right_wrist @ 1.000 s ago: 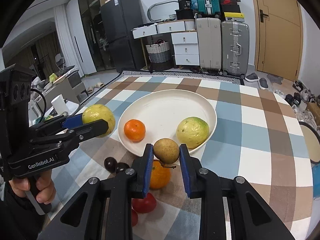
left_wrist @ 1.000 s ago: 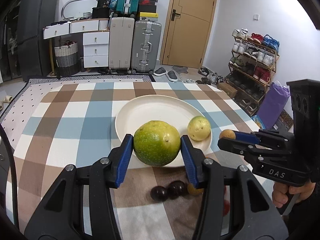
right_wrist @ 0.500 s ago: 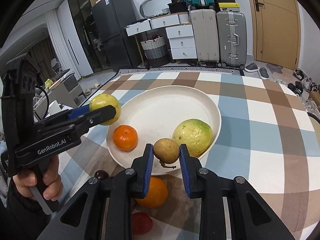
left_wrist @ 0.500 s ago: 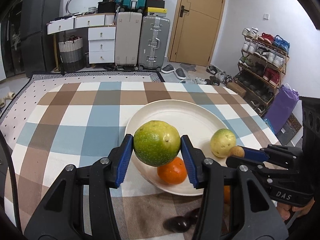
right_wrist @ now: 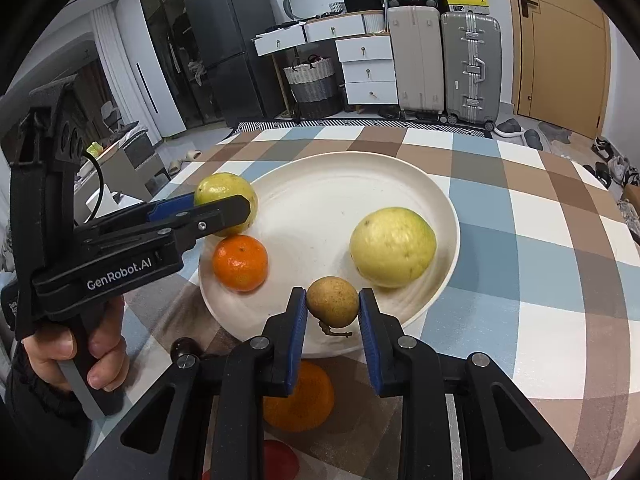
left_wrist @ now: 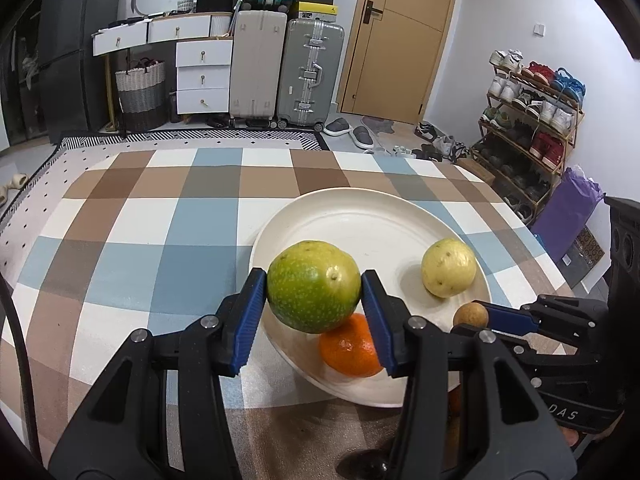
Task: Organize fruits
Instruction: 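Lift and carry the green fruit in the left tool while the right tool carries the kiwi to the plate, then lower and release the green fruit with the left tool while the right tool releases the kiwi on the plate, then withdraw both open tools from the plate toward the remaining fruits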
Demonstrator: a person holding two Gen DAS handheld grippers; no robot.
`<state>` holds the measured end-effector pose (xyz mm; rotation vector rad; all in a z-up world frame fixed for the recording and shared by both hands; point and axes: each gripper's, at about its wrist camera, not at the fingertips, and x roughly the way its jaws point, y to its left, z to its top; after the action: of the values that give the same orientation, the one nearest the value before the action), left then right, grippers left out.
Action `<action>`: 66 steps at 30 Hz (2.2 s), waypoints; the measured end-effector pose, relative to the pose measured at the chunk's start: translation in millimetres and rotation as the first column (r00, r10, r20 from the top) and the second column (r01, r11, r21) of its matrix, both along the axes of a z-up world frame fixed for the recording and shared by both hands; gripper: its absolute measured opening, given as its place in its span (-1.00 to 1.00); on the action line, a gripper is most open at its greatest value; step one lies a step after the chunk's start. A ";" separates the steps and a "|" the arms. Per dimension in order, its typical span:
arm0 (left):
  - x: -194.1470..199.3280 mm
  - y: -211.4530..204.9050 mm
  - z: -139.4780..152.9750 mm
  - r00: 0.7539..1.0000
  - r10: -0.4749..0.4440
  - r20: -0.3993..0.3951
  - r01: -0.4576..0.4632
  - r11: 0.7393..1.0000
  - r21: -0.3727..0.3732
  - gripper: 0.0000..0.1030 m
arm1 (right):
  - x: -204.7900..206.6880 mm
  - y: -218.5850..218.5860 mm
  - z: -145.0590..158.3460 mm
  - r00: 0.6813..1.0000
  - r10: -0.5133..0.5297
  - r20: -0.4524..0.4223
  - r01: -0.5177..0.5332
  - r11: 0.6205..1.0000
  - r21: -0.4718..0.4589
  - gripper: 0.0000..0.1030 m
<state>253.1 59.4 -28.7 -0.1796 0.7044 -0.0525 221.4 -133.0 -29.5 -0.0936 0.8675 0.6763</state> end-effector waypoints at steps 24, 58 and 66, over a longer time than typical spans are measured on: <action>-6.8 -16.4 -2.3 0.999 -0.036 0.010 0.036 0.998 0.049 -0.11 | 0.7 -14.5 6.2 0.998 -0.049 0.037 0.047 0.998 0.045 -0.14; -111.3 -20.7 4.5 0.999 -0.004 -0.052 0.005 1.000 0.029 0.99 | -39.7 -68.3 10.1 0.994 -0.107 0.026 0.104 0.990 0.092 1.00; -105.9 -24.0 -1.2 0.997 -0.017 -0.074 0.020 0.999 0.039 0.99 | -39.3 -57.0 2.7 0.996 -0.084 -0.008 0.085 0.994 0.062 1.00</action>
<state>147.2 35.4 -29.9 -0.1371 0.7799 -0.0494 182.1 -190.0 -26.7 0.0010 0.8505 0.6240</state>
